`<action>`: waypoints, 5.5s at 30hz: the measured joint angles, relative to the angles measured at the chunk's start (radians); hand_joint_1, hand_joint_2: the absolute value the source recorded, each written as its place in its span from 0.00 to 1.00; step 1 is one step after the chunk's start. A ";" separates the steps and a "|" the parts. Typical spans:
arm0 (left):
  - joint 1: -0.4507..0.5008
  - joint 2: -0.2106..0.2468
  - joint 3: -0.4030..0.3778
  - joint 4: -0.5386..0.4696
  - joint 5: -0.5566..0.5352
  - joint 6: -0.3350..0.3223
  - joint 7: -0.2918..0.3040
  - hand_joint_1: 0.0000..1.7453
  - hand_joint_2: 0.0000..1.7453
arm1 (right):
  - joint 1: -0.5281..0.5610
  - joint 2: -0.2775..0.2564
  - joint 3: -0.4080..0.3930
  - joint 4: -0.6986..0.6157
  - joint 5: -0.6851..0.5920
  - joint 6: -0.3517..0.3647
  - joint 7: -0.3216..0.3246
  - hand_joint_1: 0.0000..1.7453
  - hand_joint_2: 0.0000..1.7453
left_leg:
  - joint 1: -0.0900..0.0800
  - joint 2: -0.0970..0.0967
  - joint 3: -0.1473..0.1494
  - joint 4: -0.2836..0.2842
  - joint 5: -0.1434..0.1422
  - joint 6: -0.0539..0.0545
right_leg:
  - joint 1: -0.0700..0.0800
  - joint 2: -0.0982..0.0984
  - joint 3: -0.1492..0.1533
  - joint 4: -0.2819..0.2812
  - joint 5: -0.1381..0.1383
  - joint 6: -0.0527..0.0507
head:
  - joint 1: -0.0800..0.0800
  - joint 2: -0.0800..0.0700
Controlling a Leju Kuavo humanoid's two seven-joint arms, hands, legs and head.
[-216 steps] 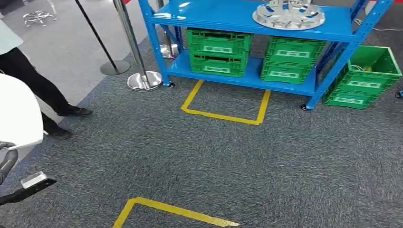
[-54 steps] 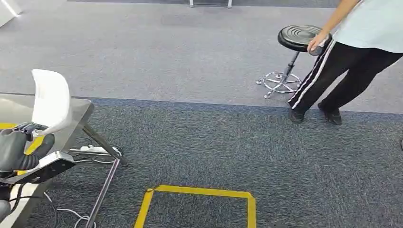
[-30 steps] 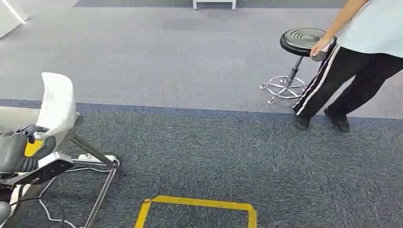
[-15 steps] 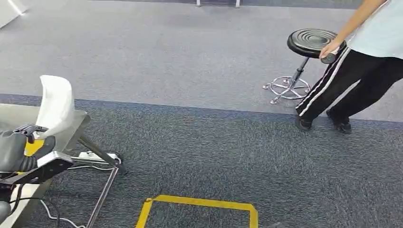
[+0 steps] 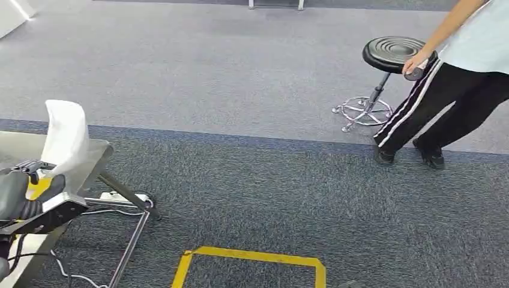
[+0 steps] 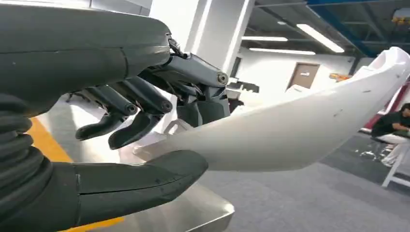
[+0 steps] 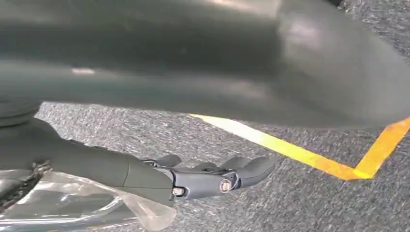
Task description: Take the parts from the cabinet and place them on the table.
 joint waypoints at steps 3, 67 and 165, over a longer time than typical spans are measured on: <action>0.013 0.001 0.014 0.000 0.007 -0.001 -0.002 1.00 1.00 | -0.001 0.000 0.000 0.000 0.003 0.005 0.000 0.00 0.00 | 0.000 0.000 0.000 0.000 0.000 0.000 | 0.000 -0.001 0.000 0.000 0.000 0.000 | 0.000 0.000; 0.100 0.009 0.104 -0.019 0.010 -0.018 -0.008 1.00 1.00 | -0.027 0.018 0.003 0.044 0.063 0.058 0.011 0.00 0.00 | 0.019 -0.004 -0.083 0.219 -0.142 -0.045 | -0.008 0.000 -0.095 0.047 0.062 -0.026 | -0.011 0.000; -0.022 0.068 -0.186 0.077 -0.141 -0.032 -0.146 1.00 1.00 | -0.057 0.101 -0.053 0.202 0.197 0.242 0.010 0.00 0.00 | 0.021 0.000 0.046 -0.016 -0.038 -0.030 | 0.003 0.006 -0.118 0.052 0.070 -0.012 | -0.007 0.000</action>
